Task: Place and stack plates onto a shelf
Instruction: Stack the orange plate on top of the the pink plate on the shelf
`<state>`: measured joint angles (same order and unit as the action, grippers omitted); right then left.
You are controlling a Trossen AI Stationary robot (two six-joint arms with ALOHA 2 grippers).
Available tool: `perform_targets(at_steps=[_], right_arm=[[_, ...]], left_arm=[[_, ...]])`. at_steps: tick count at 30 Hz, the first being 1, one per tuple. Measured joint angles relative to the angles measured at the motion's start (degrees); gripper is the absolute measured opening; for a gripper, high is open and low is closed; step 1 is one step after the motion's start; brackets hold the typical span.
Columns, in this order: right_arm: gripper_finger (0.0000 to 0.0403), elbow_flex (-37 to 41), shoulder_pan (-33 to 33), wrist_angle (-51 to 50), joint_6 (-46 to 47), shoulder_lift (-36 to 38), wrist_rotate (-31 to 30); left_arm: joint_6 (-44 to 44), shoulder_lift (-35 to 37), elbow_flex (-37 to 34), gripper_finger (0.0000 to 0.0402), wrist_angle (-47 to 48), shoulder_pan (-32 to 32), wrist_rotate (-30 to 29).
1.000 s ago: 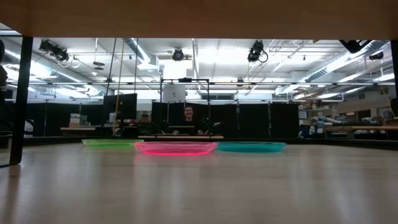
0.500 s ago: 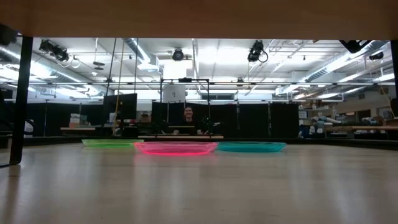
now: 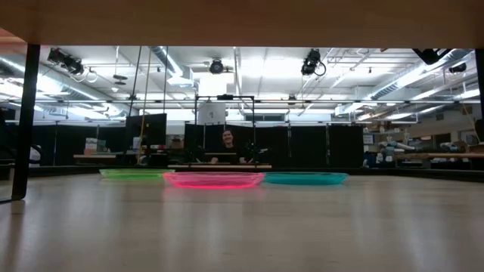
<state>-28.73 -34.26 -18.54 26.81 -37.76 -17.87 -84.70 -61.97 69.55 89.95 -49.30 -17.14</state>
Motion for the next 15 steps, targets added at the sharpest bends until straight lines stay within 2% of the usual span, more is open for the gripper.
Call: perform_targets(at_steps=[8,15], right_arm=[[0.0144,0.0,0.0,0.0,-0.4,0.0,0.0],[0.0144,0.0,0.0,0.0,-1.5,0.0,0.0]], left_arm=[[0.5,0.1,7.4,0.0003,0.2,0.0,-8.6],[0.5,0.1,9.3,0.0004,0.1,0.1,-11.2]])
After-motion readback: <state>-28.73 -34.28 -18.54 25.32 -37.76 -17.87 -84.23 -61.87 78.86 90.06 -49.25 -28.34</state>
